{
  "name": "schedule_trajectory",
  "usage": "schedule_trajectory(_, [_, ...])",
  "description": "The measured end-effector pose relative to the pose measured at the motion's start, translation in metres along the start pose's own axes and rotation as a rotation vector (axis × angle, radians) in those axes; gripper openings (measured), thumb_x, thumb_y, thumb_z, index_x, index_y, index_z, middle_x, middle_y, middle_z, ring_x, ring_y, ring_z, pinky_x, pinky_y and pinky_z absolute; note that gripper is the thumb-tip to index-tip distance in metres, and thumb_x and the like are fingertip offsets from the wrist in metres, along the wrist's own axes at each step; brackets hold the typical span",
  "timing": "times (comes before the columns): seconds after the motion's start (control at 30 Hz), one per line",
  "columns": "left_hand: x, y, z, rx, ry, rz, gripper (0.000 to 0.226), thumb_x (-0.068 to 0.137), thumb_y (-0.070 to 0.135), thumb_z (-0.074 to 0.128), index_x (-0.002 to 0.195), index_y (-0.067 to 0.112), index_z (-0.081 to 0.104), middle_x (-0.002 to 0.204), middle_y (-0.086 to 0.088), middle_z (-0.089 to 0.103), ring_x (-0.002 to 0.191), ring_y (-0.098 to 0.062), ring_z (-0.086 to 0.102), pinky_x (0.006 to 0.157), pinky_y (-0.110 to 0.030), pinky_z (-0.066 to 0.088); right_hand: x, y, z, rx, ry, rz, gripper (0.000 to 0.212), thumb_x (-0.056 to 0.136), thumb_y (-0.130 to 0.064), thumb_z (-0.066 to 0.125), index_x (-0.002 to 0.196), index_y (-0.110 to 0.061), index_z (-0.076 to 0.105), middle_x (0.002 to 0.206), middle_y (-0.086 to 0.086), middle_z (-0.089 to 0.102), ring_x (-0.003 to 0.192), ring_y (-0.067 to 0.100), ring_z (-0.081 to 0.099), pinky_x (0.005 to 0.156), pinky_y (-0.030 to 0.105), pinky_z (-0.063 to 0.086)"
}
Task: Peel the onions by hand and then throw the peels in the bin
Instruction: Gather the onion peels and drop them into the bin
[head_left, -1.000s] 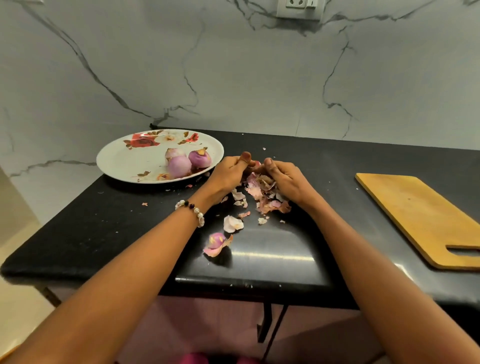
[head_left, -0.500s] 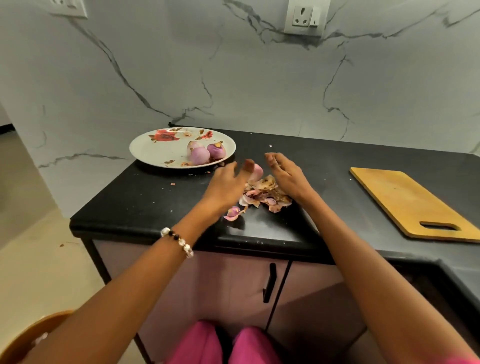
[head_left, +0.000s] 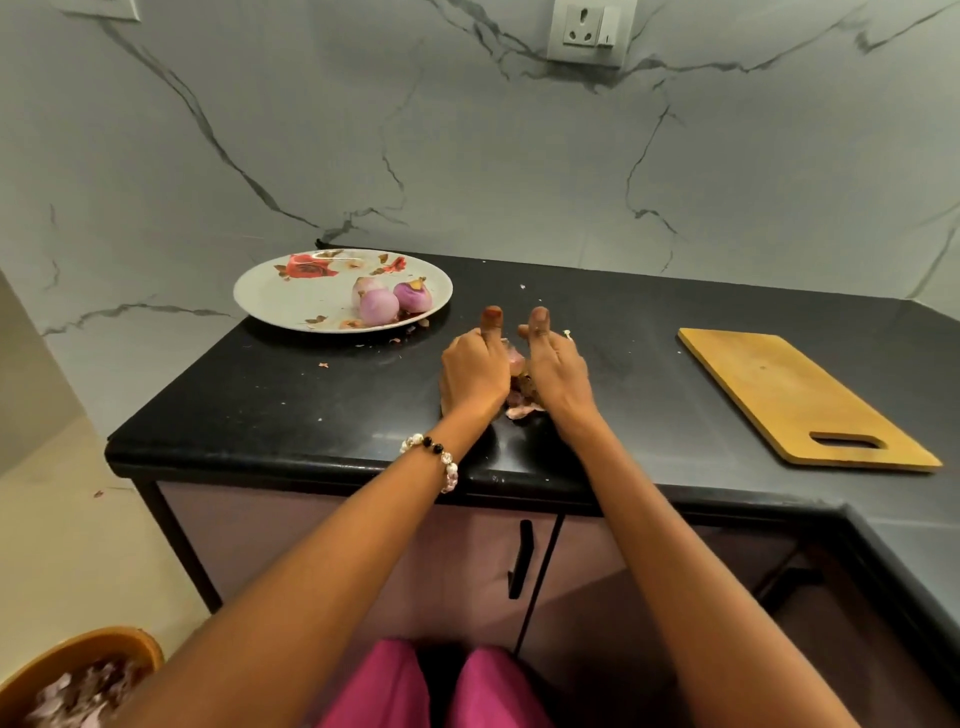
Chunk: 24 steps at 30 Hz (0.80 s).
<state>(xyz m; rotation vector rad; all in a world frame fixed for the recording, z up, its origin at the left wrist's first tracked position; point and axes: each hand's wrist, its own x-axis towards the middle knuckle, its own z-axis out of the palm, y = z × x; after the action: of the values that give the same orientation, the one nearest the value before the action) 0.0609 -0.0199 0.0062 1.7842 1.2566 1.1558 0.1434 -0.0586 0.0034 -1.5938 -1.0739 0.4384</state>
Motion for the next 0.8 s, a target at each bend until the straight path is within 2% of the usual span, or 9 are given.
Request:
schedule_trajectory(0.07, [0.0,0.005,0.004,-0.083,0.034,-0.056,0.071,0.101,0.051,0.02,0.092,0.002,0.07,0.103,-0.021,0.068,0.102,-0.035,0.061,0.076,-0.033,0.041,-0.006,-0.006,0.019,0.135,0.058,0.037,0.067,0.099,-0.06,0.03,0.103,-0.006,0.07,0.102,0.012,0.072,0.1,0.025,0.066,0.094,0.045,0.051])
schedule_trajectory(0.13, [-0.001,0.009,0.006,-0.227,0.081,-0.157,0.071,0.101,0.051,0.019,0.099,0.005,0.072,0.105,-0.019,0.069,0.105,-0.033,0.061,0.086,-0.034,0.045,-0.006,-0.01,0.034,0.329,0.142,0.139,0.061,0.096,-0.064,0.033,0.092,-0.016,0.07,0.098,0.006,0.073,0.097,0.02,0.068,0.094,0.044,0.052])
schedule_trajectory(0.23, [0.001,0.005,0.009,-0.469,0.104,-0.283,0.065,0.1,0.054,0.022,0.102,0.014,0.073,0.105,-0.011,0.072,0.105,-0.028,0.063,0.095,-0.039,0.048,-0.003,-0.013,0.042,0.536,0.195,0.243,0.056,0.097,-0.06,0.039,0.096,-0.014,0.071,0.093,0.006,0.075,0.093,0.021,0.07,0.092,0.043,0.055])
schedule_trajectory(0.33, [0.003,0.003,0.008,-0.757,0.115,-0.427,0.055,0.099,0.049,0.034,0.078,0.015,0.072,0.084,-0.009,0.073,0.083,-0.026,0.07,0.083,-0.04,0.055,-0.003,-0.016,0.041,0.759,0.19,0.315,0.047,0.1,-0.042,0.048,0.103,-0.001,0.069,0.085,0.011,0.075,0.085,0.025,0.072,0.085,0.041,0.058])
schedule_trajectory(0.4, [0.003,0.005,0.003,-0.948,0.093,-0.495,0.046,0.1,0.037,0.042,0.072,0.011,0.068,0.072,-0.008,0.071,0.068,-0.022,0.069,0.068,-0.032,0.057,-0.005,-0.02,0.04,0.87,0.173,0.343,0.035,0.099,-0.03,0.054,0.101,0.002,0.069,0.084,0.012,0.073,0.081,0.024,0.071,0.082,0.038,0.059])
schedule_trajectory(0.47, [0.002,0.012,-0.003,-1.092,0.058,-0.518,0.038,0.1,0.027,0.045,0.076,0.007,0.067,0.068,-0.008,0.069,0.061,-0.019,0.067,0.059,-0.027,0.054,-0.008,-0.026,0.038,0.95,0.169,0.337,0.026,0.097,-0.021,0.058,0.098,0.001,0.07,0.083,0.013,0.072,0.079,0.024,0.07,0.079,0.037,0.059])
schedule_trajectory(0.63, [0.003,0.026,-0.03,-1.228,0.08,-0.452,0.022,0.094,0.016,0.053,0.08,0.006,0.067,0.069,-0.007,0.07,0.062,-0.018,0.068,0.058,-0.027,0.055,-0.01,-0.052,0.044,1.108,0.151,0.275,0.015,0.091,-0.008,0.061,0.088,-0.002,0.074,0.08,0.011,0.074,0.076,0.022,0.072,0.074,0.034,0.058])
schedule_trajectory(0.7, [0.003,0.027,-0.046,-1.239,0.095,-0.423,0.018,0.092,0.015,0.055,0.085,0.005,0.068,0.075,-0.009,0.07,0.068,-0.021,0.069,0.064,-0.03,0.057,-0.015,-0.063,0.053,1.154,0.122,0.276,0.015,0.09,-0.008,0.062,0.085,-0.001,0.074,0.081,0.013,0.073,0.077,0.025,0.071,0.075,0.036,0.059])
schedule_trajectory(0.8, [0.0,0.02,-0.073,-1.242,0.124,-0.405,0.023,0.089,0.017,0.056,0.1,0.002,0.069,0.093,-0.016,0.071,0.085,-0.029,0.069,0.081,-0.039,0.057,-0.028,-0.078,0.073,1.176,0.052,0.29,0.015,0.09,-0.011,0.064,0.091,0.001,0.074,0.087,0.015,0.073,0.082,0.027,0.072,0.077,0.037,0.059])
